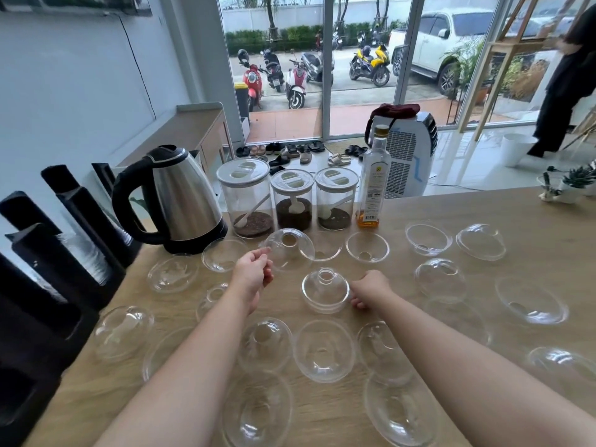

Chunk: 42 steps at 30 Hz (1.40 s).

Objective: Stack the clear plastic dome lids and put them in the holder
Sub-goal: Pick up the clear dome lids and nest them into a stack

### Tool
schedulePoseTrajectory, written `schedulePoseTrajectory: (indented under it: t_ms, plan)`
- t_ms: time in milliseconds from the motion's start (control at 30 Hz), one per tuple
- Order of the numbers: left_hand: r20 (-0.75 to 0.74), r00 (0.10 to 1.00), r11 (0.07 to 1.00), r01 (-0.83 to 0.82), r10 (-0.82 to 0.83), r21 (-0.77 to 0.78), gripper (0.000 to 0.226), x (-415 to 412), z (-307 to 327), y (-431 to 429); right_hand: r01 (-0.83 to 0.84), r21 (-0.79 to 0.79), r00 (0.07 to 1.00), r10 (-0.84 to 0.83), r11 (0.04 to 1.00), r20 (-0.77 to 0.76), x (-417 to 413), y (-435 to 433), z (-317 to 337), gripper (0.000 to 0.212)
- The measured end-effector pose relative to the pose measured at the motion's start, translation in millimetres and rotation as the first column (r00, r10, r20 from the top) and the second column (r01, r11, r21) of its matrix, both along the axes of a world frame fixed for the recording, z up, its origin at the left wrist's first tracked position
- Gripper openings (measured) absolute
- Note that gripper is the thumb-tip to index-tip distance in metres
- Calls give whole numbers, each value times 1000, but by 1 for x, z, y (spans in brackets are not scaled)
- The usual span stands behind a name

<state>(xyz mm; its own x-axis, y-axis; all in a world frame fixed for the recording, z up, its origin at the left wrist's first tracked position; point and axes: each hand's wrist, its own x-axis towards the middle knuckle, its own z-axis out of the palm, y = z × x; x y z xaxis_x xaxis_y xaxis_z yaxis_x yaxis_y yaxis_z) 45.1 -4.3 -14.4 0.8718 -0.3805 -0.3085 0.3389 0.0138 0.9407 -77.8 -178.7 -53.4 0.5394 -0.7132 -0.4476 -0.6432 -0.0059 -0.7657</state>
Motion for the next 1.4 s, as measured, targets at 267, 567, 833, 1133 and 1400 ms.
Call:
schedulePoseTrajectory:
  t_ms: [267,567,833,1133,1400]
  plan:
    - [-20,987,984,163,-162,74,23,-11,-3,-9,-99,-11,948,98,995,301,1,-6,19,15]
    - [-40,967,914,250,-251,318,19,-23,-17,-29,-146,116,945,104,982,309,-9,-13,17,14]
    - [37,965,811,197,-260,551,14,-26,-32,-38,-144,114,977,122,983,174,-11,-9,1,14]
    - [43,959,775,200,-281,600,11,-29,-34,-37,-169,38,975,161,985,152,-9,-10,-11,10]
    - [23,956,787,228,-294,573,12,-25,-45,-40,-154,11,979,151,988,138,-10,-9,-13,8]
